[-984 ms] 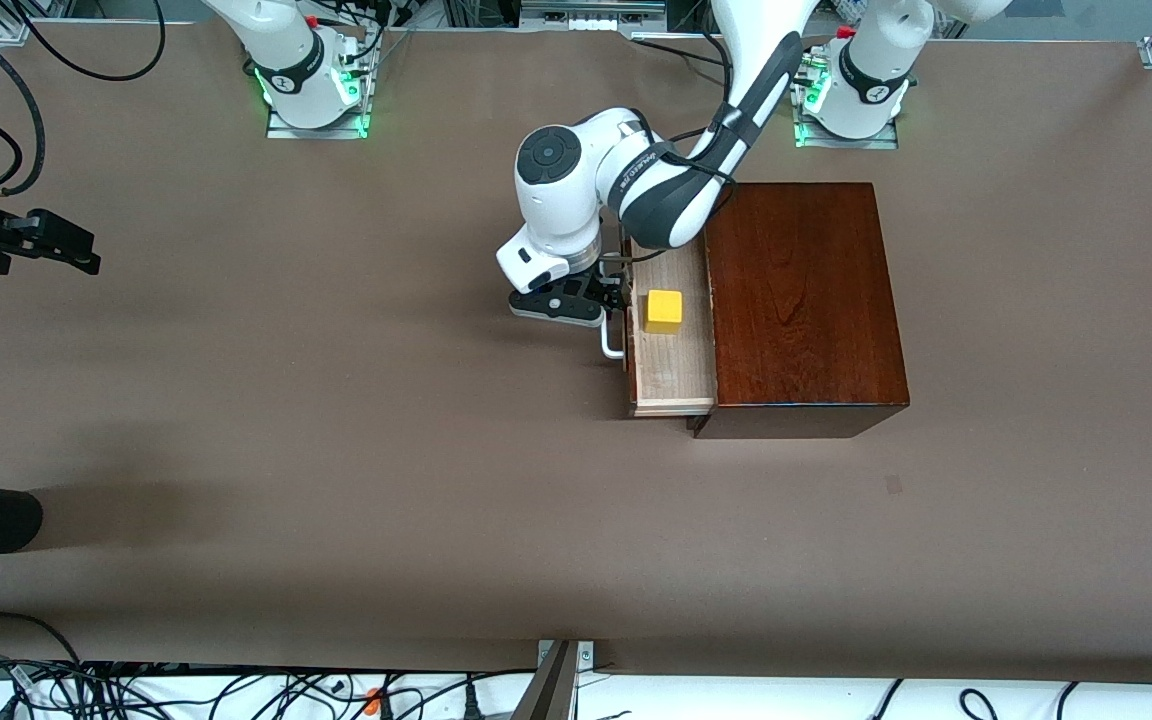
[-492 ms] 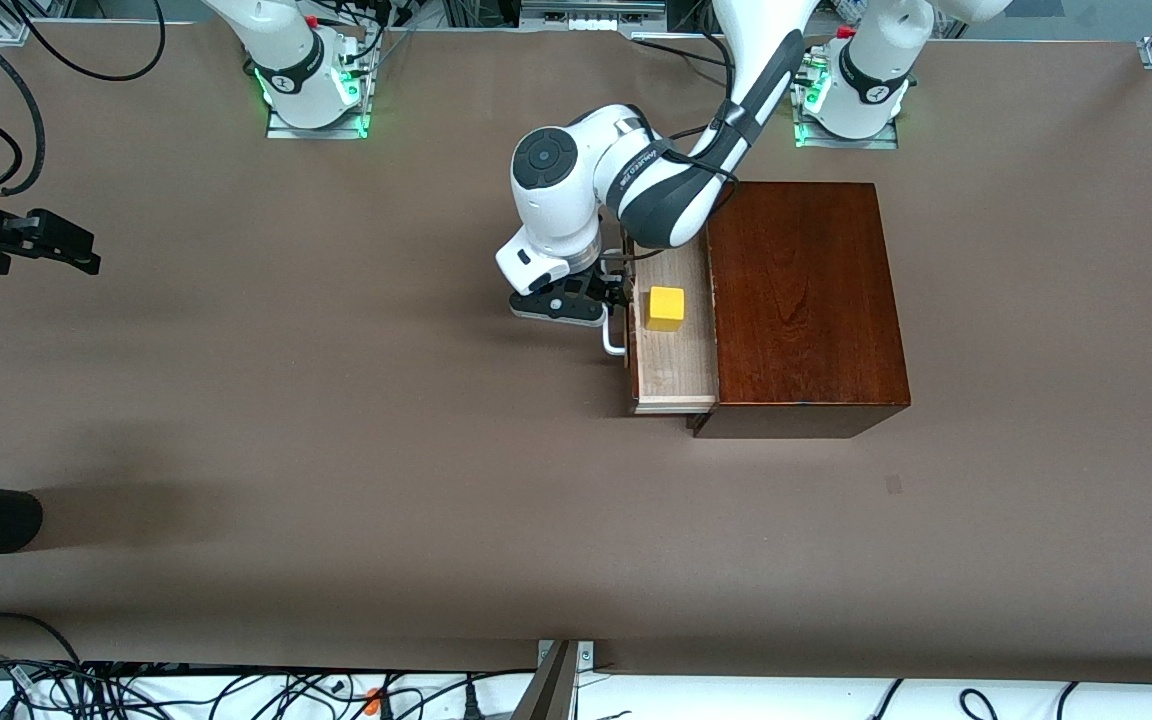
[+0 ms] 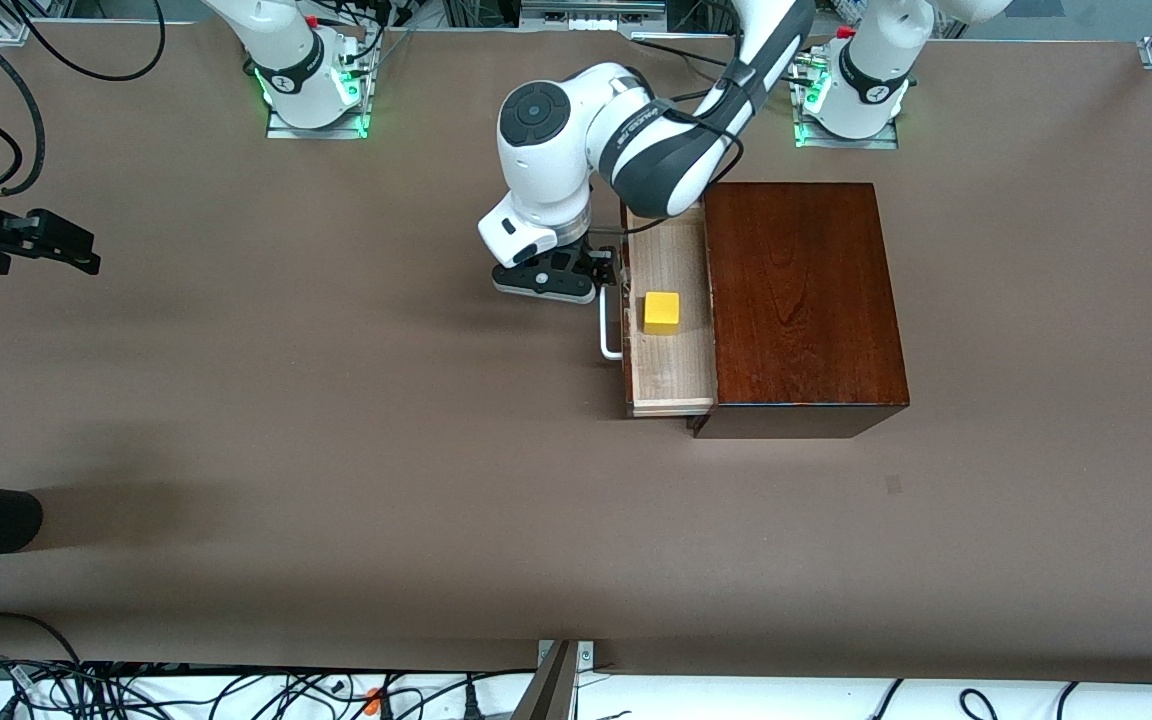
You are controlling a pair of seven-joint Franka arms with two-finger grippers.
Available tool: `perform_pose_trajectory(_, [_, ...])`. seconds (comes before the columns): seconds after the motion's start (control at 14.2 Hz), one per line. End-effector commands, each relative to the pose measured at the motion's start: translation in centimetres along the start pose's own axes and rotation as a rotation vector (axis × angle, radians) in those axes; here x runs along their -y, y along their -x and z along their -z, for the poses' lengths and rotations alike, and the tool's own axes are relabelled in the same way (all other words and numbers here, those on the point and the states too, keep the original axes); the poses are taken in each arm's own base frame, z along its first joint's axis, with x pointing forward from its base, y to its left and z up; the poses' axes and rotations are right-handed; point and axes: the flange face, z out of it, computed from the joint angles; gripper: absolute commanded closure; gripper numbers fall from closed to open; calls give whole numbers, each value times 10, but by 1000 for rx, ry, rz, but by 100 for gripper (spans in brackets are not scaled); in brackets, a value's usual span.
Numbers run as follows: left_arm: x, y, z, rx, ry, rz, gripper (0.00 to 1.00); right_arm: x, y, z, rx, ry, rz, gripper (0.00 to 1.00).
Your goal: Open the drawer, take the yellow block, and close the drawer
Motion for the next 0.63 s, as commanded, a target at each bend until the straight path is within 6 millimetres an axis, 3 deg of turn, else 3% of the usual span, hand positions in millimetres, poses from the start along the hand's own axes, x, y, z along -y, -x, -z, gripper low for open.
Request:
perform_pose_trajectory(0.0, [52,-14,57,25,6,55,0,0,2,7,-11,-23,-3,0])
perform_pose_trajectory(0.14, [88,-18,92,41,-9,68,0,3,2,8,-14,-48,-2,0])
perform_pose_trajectory(0.35, [155,-24,124,112,-51,82,0,18,3,12,-22,-114,11,0])
perform_pose_trajectory(0.56, [245,-34,149,193,-58,28,0,61,5,17,-12,-198,-31,0])
